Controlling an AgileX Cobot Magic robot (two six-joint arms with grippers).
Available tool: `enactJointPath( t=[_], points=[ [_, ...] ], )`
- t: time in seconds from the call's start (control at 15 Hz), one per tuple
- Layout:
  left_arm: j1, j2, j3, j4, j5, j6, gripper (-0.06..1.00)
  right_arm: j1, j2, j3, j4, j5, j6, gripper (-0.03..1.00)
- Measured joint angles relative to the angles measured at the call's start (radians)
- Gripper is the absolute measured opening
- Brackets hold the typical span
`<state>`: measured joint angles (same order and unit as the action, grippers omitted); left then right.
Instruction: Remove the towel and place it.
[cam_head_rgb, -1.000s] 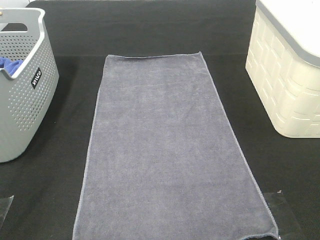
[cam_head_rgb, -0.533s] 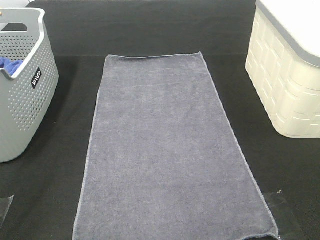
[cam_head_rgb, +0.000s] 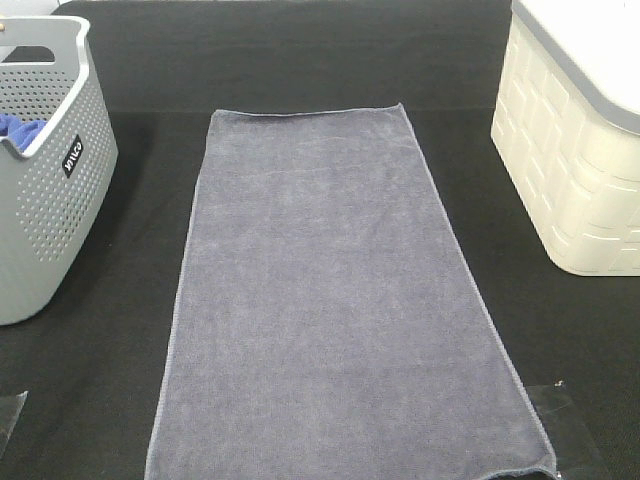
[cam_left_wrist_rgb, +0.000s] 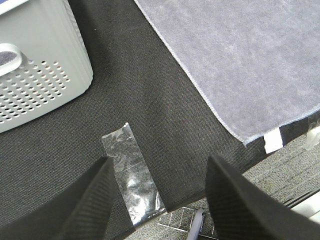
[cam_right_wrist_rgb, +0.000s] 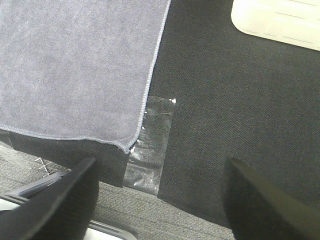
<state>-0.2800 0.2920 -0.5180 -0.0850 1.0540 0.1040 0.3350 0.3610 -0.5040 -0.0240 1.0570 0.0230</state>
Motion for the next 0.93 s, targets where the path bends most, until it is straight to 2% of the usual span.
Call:
enactJointPath(
  t=[0.4, 0.6, 0.8, 0.93],
  points=[
    [0.006, -0.010, 0.000, 0.000, 0.000, 0.000, 0.54, 0.000, 0.000, 0.000, 0.000, 0.000, 0.000, 0.66],
    [0.123, -0.114, 0.001, 0.000, -0.003, 0.000, 0.54, 0.000, 0.000, 0.000, 0.000, 0.000, 0.000, 0.66],
    [0.175, -0.196, 0.003, 0.000, -0.003, 0.000, 0.54, 0.000, 0.000, 0.000, 0.000, 0.000, 0.000, 0.66],
    [0.212, -0.229, 0.004, 0.000, -0.004, 0.000, 0.54, -0.043, 0.000, 0.000, 0.008, 0.000, 0.000, 0.66]
  ],
)
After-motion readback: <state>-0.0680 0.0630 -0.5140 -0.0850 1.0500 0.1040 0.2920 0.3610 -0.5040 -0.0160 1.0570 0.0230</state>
